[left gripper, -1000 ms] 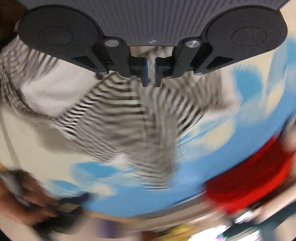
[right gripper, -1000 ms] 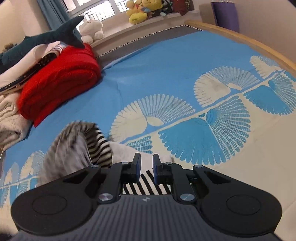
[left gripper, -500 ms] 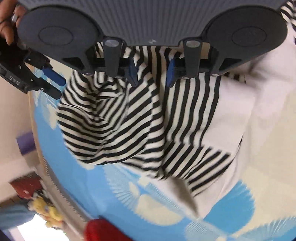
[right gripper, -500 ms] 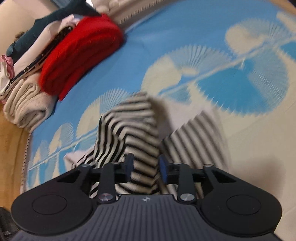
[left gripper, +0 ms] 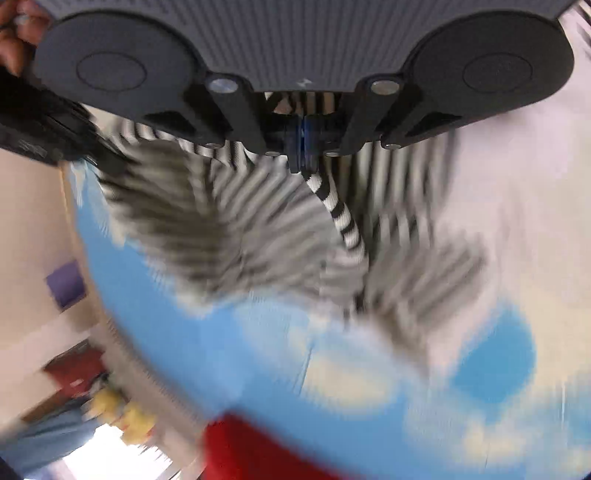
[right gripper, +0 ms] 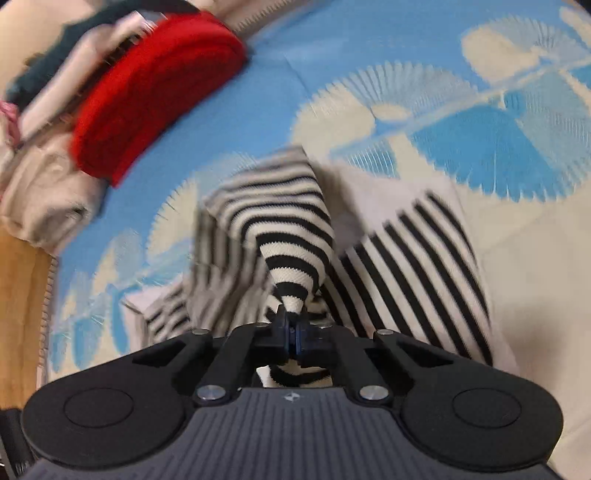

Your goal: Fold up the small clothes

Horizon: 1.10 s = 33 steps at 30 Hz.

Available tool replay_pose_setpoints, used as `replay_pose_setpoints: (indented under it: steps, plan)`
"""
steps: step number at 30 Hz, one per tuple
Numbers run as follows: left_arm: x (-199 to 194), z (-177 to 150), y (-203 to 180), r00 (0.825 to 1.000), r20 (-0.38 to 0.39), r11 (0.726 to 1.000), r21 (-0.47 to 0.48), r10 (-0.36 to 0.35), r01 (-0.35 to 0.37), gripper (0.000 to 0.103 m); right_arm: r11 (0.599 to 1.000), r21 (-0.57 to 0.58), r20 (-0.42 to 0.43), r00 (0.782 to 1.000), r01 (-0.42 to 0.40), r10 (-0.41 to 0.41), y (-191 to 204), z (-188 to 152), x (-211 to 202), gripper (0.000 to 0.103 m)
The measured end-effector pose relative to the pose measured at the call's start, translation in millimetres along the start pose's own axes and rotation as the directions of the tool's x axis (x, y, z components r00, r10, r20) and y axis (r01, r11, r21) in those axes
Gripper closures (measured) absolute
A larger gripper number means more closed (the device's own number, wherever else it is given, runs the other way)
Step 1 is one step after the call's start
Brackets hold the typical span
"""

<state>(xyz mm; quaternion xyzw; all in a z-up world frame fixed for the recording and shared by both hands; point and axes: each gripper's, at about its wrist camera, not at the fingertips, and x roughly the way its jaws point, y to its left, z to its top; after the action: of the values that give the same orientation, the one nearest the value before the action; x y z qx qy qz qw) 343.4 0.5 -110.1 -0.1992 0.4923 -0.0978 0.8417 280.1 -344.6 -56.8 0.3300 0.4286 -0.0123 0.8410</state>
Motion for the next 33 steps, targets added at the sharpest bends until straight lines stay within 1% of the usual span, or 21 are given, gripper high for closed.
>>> replay_pose_setpoints:
  steps: [3,5,6,8,9,10,11,12,13,14,15,16,17,20,24,25,27,28,29,30,33]
  plan:
    - [-38.7,19.5,11.1,0.984,0.18,0.998,0.063,-0.009,-0.002,0.102,0.989,-0.042,0.067,0.987,-0.14,0.143,4.4,8.0,-45.8,0.101]
    - [-50.4,26.4,28.2,0.981,0.193,0.999,0.045,-0.025,0.016,0.102,0.969,-0.078,0.047,0.97,-0.235,0.239,1.8,6.7,-69.0,0.101]
    - [-48.4,27.6,37.2,0.989,0.149,0.999,0.042,-0.009,0.003,0.102,0.958,-0.097,-0.014,0.963,-0.269,0.269,-0.6,2.7,-71.8,0.101]
    - [-26.2,22.1,46.5,0.997,-0.026,0.995,0.076,0.069,-0.067,0.1,0.958,-0.163,-0.246,0.95,-0.237,0.193,-2.9,-14.3,-54.1,0.099]
    - [-10.7,14.3,51.6,0.98,-0.134,0.985,0.117,0.144,-0.129,0.097,0.958,-0.219,-0.338,0.936,-0.184,0.103,-5.8,-29.6,-40.4,0.098]
    - [-0.2,8.3,55.0,0.961,-0.189,0.975,0.139,0.201,-0.176,0.094,0.959,-0.26,-0.351,0.936,-0.115,0.017,-9.4,-39.5,-31.8,0.097]
    - [3.9,5.6,58.5,0.953,-0.2,0.97,0.129,0.228,-0.206,0.092,0.959,-0.283,-0.337,0.939,-0.032,-0.069,-13.8,-45.2,-24.7,0.093]
    - [2.0,6.0,61.7,0.957,-0.19,0.975,0.089,0.218,-0.204,0.09,0.96,-0.277,-0.326,0.937,0.03,-0.124,-18.4,-45.3,-19.2,0.092]
    - [-0.9,8.5,61.9,0.966,-0.18,0.982,0.059,0.187,-0.179,0.082,0.97,-0.239,-0.314,0.943,0.037,-0.113,-23.0,-40.9,-17.3,0.091]
    - [-5.1,11.0,61.5,0.974,-0.168,0.988,0.038,0.154,-0.15,0.07,0.982,-0.185,-0.29,0.954,0.027,-0.081,-27.3,-34.5,-17.1,0.085]
    - [-7.4,15.5,58.7,0.98,-0.154,0.992,0.018,0.127,-0.126,0.064,0.989,-0.146,-0.264,0.963,0.022,-0.061,-29.9,-29.6,-16.9,0.079]
    - [-8.6,18.2,57.2,0.982,-0.147,0.993,0.008,0.119,-0.119,0.056,0.993,-0.118,-0.232,0.971,0.027,-0.054,-31.2,-24.8,-16.1,0.067]
    - [-6.6,19.2,55.1,0.982,-0.147,0.993,0.005,0.119,-0.119,0.055,0.995,-0.098,-0.203,0.978,0.029,-0.049,-32.2,-20.6,-14.6,0.058]
    - [4.2,14.6,53.6,0.972,-0.178,0.988,0.002,0.153,-0.156,0.055,0.999,-0.036,-0.182,0.982,0.039,-0.045,-39.0,-15.8,-4.8,0.056]
    - [17.7,9.6,58.0,0.96,-0.21,0.981,-0.013,0.187,-0.194,0.057,0.997,0.031,-0.246,0.967,0.071,-0.061,-41.1,-24.8,21.7,0.056]
    - [20.8,8.3,58.0,0.958,-0.216,0.981,-0.011,0.188,-0.195,0.06,0.996,0.024,-0.252,0.965,0.089,-0.08,-39.1,-27.3,29.3,0.056]
    - [22.3,6.2,56.9,0.959,-0.214,0.982,0.0,0.186,-0.191,0.076,0.994,0.013,-0.247,0.963,0.111,-0.104,-37.1,-30.8,34.2,0.056]
    - [22.5,6.5,55.8,0.961,-0.207,0.982,0.006,0.186,-0.189,0.085,0.992,0.011,-0.239,0.964,0.126,-0.12,-36.8,-30.6,35.5,0.063]
    - [19.6,7.8,54.2,0.965,-0.188,0.983,0.014,0.184,-0.185,0.096,0.99,0.009,-0.223,0.966,0.138,-0.132,-35.7,-29.8,34.1,0.086]
    - [13.2,10.4,51.0,0.972,-0.153,0.984,0.024,0.176,-0.174,0.1,0.989,0.004,-0.204,0.969,0.146,-0.142,-34.3,-27.1,30.8,0.098]
    - [-11.2,20.3,41.2,0.997,-0.035,0.997,0.043,0.067,-0.066,0.101,0.995,0.014,-0.098,0.991,0.095,-0.093,-27.7,-13.3,3.3,0.1]
